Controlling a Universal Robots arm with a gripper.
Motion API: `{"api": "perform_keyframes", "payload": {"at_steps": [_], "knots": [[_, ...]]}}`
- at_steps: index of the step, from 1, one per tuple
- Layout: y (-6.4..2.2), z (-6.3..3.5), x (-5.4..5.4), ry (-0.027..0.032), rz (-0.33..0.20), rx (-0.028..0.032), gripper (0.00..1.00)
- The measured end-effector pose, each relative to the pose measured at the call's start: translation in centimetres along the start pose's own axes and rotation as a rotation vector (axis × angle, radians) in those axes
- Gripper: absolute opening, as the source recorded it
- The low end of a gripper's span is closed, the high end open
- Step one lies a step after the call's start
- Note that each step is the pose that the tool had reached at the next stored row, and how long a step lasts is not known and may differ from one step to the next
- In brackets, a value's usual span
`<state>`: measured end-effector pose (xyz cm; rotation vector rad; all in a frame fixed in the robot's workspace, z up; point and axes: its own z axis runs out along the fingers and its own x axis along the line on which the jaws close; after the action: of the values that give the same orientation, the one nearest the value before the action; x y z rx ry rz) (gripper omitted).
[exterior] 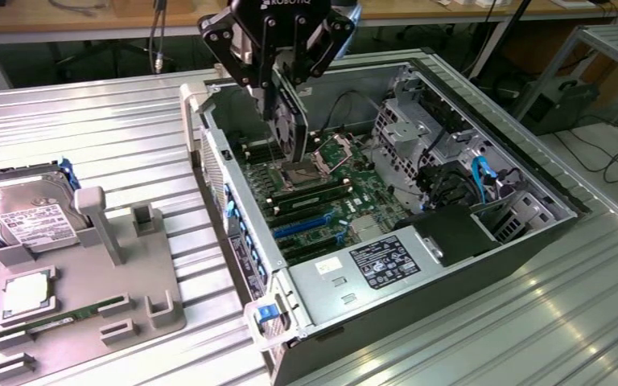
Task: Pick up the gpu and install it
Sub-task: 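Pick up the gpu and move the gpu toward the slot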
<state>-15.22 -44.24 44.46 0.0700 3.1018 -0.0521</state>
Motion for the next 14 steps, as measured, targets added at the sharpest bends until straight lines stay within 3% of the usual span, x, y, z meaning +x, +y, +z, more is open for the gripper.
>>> {"api": "perform_keyframes", "payload": {"at_steps": [14], "knots": [[0.07, 0.05, -1.6, -0.0002, -0.008, -0.0002, 0.29]]}}
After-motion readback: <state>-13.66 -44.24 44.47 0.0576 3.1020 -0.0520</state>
